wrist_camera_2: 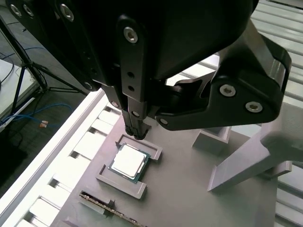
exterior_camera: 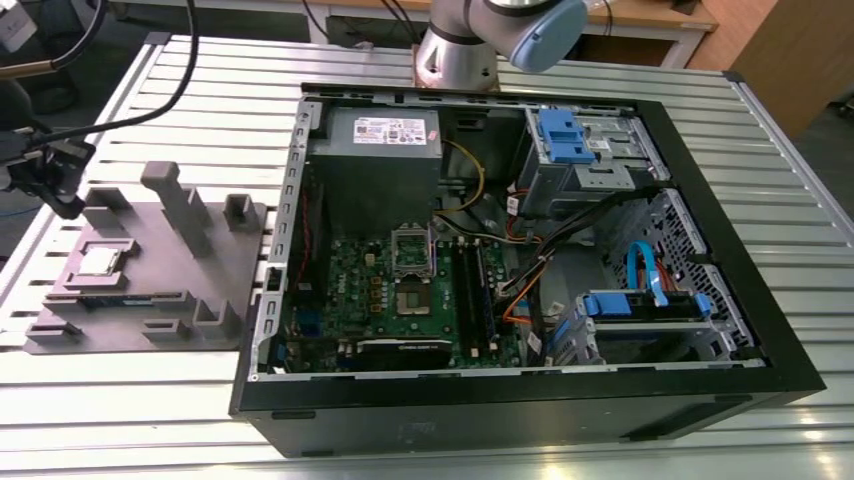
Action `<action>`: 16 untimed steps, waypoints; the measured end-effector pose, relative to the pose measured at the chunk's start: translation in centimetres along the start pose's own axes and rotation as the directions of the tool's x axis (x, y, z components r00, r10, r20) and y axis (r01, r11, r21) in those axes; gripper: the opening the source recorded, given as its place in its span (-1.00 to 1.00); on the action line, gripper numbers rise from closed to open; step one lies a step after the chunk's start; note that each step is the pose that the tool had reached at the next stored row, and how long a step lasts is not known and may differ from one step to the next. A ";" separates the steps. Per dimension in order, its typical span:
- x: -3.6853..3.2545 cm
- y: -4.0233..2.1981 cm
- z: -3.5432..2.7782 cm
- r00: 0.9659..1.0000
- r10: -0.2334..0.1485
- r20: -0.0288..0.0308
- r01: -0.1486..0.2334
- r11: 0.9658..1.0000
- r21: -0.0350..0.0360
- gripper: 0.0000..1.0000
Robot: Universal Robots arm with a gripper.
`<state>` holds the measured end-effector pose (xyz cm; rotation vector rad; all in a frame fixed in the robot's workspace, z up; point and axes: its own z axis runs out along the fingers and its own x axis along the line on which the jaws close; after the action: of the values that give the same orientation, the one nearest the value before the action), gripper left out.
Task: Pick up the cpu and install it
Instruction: 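Pick up the cpu and move it towards the insertion slot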
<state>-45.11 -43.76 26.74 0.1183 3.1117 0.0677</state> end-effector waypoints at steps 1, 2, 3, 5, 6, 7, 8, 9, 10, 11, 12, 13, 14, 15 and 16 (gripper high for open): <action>0.07 -0.02 0.17 1.000 0.000 0.000 0.000 1.000 0.000 -0.77; 0.16 -0.04 0.35 1.000 0.000 0.000 0.000 1.000 0.000 -0.77; 0.25 -0.07 0.52 1.000 0.000 0.000 0.000 1.000 0.000 -0.77; 0.42 -0.14 0.90 1.000 0.000 0.000 0.000 1.000 0.000 -0.77; 0.51 -0.18 1.07 1.000 0.000 -0.001 0.000 1.000 0.000 -0.77; 0.60 -0.22 1.25 1.000 0.000 -0.001 0.000 1.000 0.000 -0.77; 0.69 -0.26 1.42 1.000 0.000 -0.001 0.000 1.000 0.000 -0.77; 0.77 -0.31 1.60 1.000 0.000 -0.001 0.000 1.000 0.000 -0.77; 0.84 -0.36 1.79 1.000 0.000 -0.002 0.000 1.000 0.000 -0.77; 0.90 -0.42 1.96 1.000 0.000 -0.002 0.000 1.000 0.000 -0.77; 0.92 -0.50 2.14 1.000 0.000 -0.003 0.000 1.000 0.000 -0.77; 0.93 -0.58 2.31 1.000 0.000 -0.003 0.000 1.000 0.000 -0.77; 0.95 -0.89 3.17 1.000 0.000 -0.007 0.000 1.000 0.001 -0.77; 0.96 -0.93 3.35 1.000 0.000 -0.008 0.000 1.000 0.001 -0.77; 0.96 -0.96 3.53 1.000 0.000 -0.009 0.000 1.000 0.001 -0.77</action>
<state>-46.04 -44.49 23.14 0.1189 3.1203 0.0674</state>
